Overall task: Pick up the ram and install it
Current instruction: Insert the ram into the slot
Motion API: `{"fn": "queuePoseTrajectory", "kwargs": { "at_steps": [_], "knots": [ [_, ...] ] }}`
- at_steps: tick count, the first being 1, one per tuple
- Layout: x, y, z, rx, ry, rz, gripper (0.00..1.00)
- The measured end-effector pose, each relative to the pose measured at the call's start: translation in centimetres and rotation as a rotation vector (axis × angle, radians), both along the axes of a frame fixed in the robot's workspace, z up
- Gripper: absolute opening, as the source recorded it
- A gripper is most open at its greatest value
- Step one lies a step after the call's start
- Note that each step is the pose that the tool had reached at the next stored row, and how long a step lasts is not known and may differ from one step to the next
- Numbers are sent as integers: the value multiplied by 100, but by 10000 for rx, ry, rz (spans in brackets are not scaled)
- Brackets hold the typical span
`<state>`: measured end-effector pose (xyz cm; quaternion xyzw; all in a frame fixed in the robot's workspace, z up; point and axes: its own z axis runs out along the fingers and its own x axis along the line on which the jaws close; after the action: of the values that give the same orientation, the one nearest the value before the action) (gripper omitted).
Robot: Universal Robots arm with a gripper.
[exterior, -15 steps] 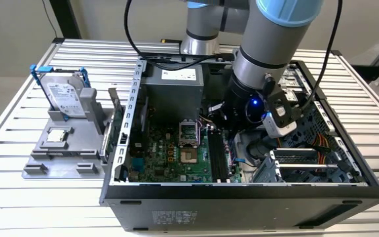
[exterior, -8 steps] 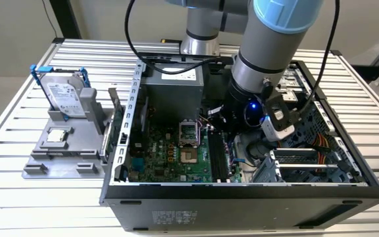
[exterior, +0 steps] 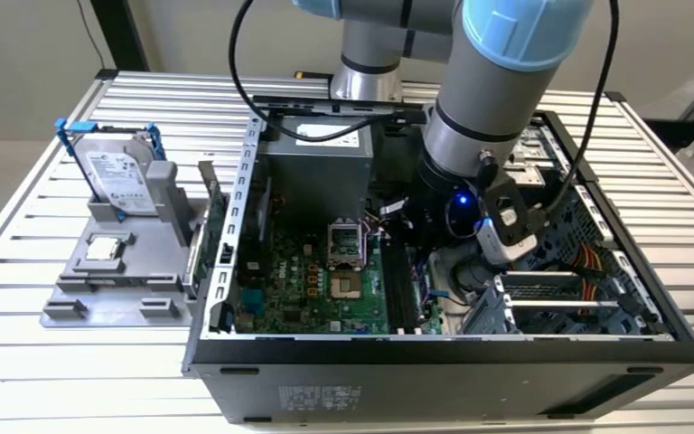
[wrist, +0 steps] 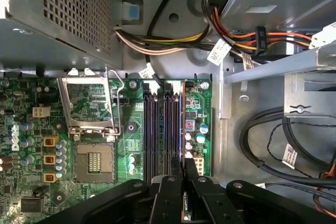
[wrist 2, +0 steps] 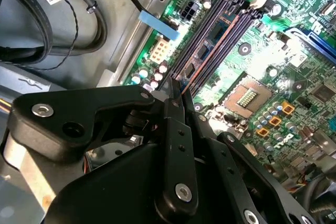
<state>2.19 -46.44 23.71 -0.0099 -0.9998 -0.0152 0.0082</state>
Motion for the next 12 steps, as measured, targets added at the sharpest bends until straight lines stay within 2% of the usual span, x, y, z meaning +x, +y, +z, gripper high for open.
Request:
{"fn": "queuePoseTrajectory", "kwargs": {
  "at_steps": [12],
  "knots": [
    [0,-43,-54,-7,7,0,0]
  ]
}}
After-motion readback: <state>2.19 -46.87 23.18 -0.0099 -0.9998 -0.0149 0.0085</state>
